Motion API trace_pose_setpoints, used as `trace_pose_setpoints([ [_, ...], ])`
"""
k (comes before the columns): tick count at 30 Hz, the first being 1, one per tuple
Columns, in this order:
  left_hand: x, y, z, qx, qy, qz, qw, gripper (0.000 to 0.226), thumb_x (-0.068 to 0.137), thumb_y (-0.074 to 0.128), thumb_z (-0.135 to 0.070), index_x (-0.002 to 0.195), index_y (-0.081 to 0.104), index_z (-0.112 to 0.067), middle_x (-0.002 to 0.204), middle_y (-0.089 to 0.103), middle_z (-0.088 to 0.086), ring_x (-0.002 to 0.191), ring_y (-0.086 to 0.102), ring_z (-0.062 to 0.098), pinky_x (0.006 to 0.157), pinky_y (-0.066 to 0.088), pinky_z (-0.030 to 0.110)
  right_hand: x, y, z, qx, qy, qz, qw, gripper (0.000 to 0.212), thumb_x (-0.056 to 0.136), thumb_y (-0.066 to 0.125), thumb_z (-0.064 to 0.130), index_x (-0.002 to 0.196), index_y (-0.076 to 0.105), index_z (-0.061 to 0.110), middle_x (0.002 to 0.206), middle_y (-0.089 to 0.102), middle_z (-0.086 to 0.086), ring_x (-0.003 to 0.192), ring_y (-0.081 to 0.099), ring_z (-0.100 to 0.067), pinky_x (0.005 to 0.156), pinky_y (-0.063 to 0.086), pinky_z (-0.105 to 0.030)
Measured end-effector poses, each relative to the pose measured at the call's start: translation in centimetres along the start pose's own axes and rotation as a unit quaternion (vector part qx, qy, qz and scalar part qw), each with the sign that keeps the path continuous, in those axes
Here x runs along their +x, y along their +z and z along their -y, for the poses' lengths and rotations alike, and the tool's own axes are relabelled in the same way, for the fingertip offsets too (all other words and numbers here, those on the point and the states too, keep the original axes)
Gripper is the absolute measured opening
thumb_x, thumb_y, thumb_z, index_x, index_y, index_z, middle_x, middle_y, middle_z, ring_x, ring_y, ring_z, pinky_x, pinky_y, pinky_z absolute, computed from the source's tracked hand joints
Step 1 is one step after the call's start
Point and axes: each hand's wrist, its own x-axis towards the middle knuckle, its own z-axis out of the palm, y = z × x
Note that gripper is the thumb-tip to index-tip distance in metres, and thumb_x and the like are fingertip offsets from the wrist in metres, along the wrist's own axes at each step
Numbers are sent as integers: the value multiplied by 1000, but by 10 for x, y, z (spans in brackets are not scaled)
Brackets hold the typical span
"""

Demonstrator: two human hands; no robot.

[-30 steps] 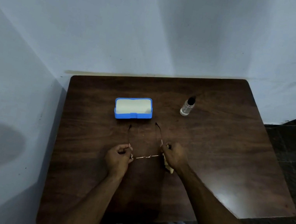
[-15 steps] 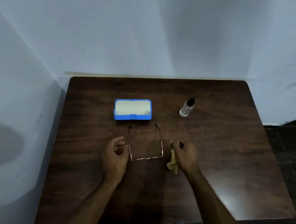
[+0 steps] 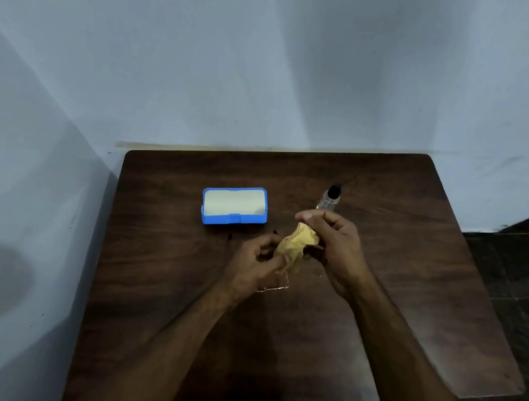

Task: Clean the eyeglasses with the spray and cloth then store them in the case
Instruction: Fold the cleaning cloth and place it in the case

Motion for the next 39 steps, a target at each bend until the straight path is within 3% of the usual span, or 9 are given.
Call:
trace_pose_setpoints([
  [4, 1, -11, -5, -10, 17, -45, 999, 21, 87, 75, -35, 103, 77, -21, 99, 80, 0, 91, 73, 13, 78, 56, 27, 4, -16, 0, 4, -18, 9, 1000, 17, 100, 59, 4, 109, 70, -5, 93, 71, -14, 76, 65, -20, 56, 53, -31],
  [6, 1, -15, -7, -18, 28, -71, 997, 7, 92, 74, -30, 96, 79, -26, 95, 80, 3, 87, 73, 20, 78, 56, 32, 5, -20, -2, 9, -19, 4, 1000, 17, 100, 58, 1, 111, 69, -6, 97, 70, -17, 78, 66, -21, 57, 54, -31],
  [9, 1, -20, -10, -25, 33, -122, 992, 15, 87, 73, -42, 87, 78, -28, 88, 76, 0, 86, 68, 22, 79, 56, 40, 6, -22, -7, 23, -10, -14, 1000, 17, 98, 60, 0, 112, 69, -6, 98, 71, -18, 77, 65, -21, 57, 53, -31],
  [14, -2, -21, -38, 51, 125, -185, 973, 14, 93, 62, -21, 81, 68, -18, 77, 66, -15, 76, 58, -1, 74, 45, 17, 4, -18, -15, 36, 35, -10, 999, 17, 98, 58, -2, 108, 71, 1, 88, 75, -9, 74, 67, -19, 63, 58, -35],
  [18, -4, -26, -63, 84, 147, -162, 972, 18, 94, 60, -27, 79, 66, -20, 73, 64, -11, 72, 57, 3, 68, 47, 25, 1, -5, -20, -23, 37, 19, 999, 17, 102, 56, 4, 109, 71, -2, 88, 74, -5, 72, 67, -16, 61, 57, -33],
  [27, 3, -45, -107, 129, 160, -58, 977, 32, 96, 63, -39, 82, 68, -11, 77, 66, 14, 72, 59, 16, 68, 50, 40, -5, 26, 5, -65, -153, 98, 981, 21, 98, 63, 15, 111, 74, 2, 113, 72, -18, 108, 68, -29, 99, 52, -46],
  [31, 4, -53, -125, 136, 167, -51, 975, 29, 94, 65, -45, 81, 68, -19, 77, 68, 11, 69, 62, 22, 70, 54, 46, -4, 28, 16, -10, -138, 141, 980, 27, 97, 62, 15, 115, 69, -3, 112, 70, -18, 103, 65, -28, 88, 51, -45],
  [34, 2, -56, -132, 135, 163, -61, 975, 25, 92, 69, -44, 84, 70, -21, 81, 71, 11, 75, 69, 36, 70, 62, 52, -5, 25, 20, 47, -113, 164, 979, 37, 93, 69, 22, 119, 67, -5, 115, 69, -19, 107, 64, -34, 94, 49, -50],
  [39, 1, -62, -136, 164, 154, -88, 970, 9, 95, 77, -17, 93, 70, -12, 79, 73, -8, 70, 74, 11, 64, 61, 28, -3, 16, 27, -75, -140, 139, 977, 31, 87, 78, 6, 117, 70, 0, 114, 75, -17, 103, 72, -28, 87, 59, -43],
])
